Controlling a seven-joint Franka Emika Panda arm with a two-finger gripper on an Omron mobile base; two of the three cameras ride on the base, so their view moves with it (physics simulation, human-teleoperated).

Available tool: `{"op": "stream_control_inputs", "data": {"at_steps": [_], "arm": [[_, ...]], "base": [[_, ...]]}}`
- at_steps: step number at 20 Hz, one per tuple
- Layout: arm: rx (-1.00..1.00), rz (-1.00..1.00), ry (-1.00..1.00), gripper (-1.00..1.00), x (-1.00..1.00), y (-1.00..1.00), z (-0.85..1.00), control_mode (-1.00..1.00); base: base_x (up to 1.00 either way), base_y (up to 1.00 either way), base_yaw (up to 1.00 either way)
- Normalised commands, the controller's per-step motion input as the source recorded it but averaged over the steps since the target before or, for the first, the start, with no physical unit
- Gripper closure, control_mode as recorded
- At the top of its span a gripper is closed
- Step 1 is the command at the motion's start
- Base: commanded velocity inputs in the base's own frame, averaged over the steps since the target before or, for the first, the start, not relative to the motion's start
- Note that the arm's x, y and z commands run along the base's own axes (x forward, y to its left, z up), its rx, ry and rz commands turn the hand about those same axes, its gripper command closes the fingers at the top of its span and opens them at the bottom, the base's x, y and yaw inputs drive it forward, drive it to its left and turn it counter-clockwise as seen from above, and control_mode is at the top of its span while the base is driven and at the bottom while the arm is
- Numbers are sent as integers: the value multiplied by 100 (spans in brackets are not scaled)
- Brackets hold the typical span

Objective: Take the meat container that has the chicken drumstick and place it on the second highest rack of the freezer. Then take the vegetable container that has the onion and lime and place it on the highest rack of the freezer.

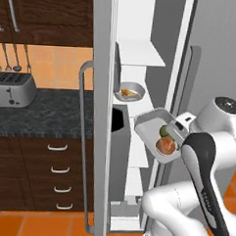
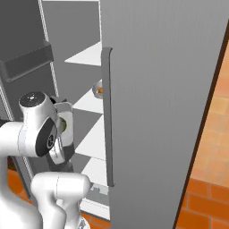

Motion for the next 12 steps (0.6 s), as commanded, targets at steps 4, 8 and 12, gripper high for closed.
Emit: {"op": "stream_control_inputs", "data": {"at_steps": [4, 8, 12], "arm": [[4, 0, -15, 100, 2, 4, 95, -100], [2, -14, -1, 100, 31, 10, 81, -100], [0, -29, -1, 100, 44, 14, 55, -100]], "base": [[0, 0, 0], [0, 0, 0], [0, 0, 0]]}}
